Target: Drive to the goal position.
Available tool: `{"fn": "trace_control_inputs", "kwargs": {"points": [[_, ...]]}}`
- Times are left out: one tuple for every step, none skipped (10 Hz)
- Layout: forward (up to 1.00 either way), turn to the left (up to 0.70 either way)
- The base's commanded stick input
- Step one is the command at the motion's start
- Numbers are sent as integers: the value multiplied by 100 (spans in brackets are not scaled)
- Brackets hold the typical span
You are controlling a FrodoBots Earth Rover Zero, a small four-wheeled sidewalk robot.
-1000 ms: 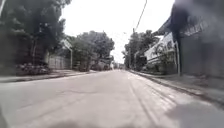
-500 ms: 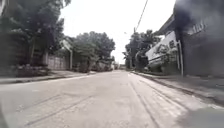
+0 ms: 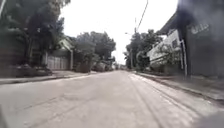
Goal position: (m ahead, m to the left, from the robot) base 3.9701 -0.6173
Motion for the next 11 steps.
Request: {"fn": "trace_control_inputs", "kwargs": {"points": [[50,0],[50,0],[50,0],[50,0],[50,0],[50,0],[50,0],[50,0],[50,0],[50,0],[50,0]]}}
